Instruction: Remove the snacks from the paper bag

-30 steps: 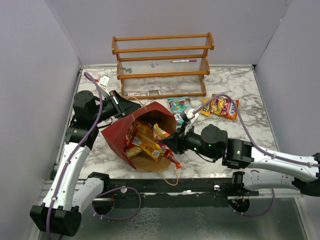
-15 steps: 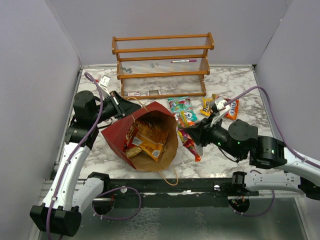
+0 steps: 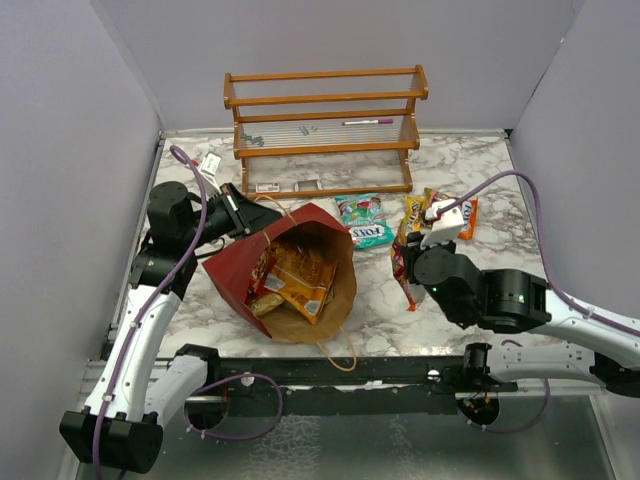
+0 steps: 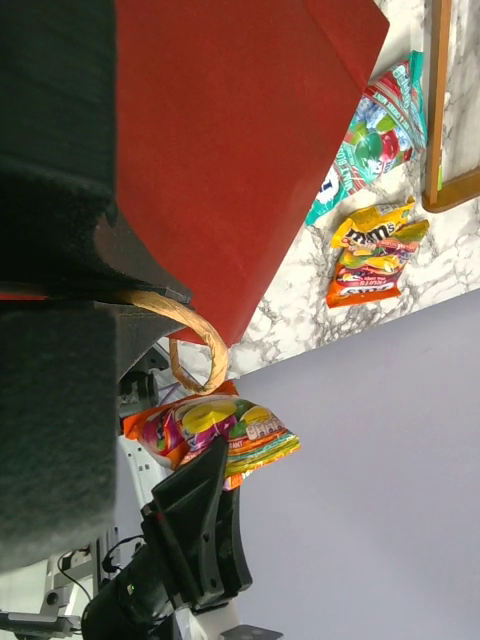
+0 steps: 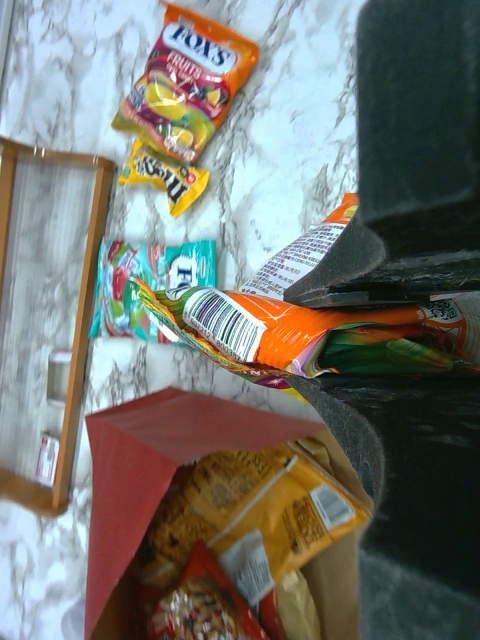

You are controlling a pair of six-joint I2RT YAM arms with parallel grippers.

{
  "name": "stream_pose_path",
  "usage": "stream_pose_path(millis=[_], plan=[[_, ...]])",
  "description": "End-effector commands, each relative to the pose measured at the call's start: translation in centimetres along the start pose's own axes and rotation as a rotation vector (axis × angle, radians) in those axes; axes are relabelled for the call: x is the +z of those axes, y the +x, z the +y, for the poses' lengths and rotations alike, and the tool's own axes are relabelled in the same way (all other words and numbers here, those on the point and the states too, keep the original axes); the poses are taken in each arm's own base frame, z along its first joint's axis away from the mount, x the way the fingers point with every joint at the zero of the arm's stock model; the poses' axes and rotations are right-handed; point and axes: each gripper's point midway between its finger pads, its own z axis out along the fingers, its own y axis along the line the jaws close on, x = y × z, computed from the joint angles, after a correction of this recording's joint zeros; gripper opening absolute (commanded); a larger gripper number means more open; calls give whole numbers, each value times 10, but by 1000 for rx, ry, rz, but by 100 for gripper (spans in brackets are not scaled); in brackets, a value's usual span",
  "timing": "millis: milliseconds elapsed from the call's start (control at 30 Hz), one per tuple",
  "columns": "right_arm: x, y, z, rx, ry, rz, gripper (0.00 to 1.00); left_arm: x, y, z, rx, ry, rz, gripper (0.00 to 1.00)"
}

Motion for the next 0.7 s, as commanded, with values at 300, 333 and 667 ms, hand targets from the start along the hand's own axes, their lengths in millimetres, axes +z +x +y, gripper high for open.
stream_pose_path(millis=[300,333,667], plan=[[88,17,-40,9,161,56,25,-4,-6,-6,40,2,-26,0],[96,20,-43,13,161,71,25,-4,-5,-6,40,2,-24,0],[174,43,-77,55,204,189,24,-5,-7,-7,34,3,-30,0]])
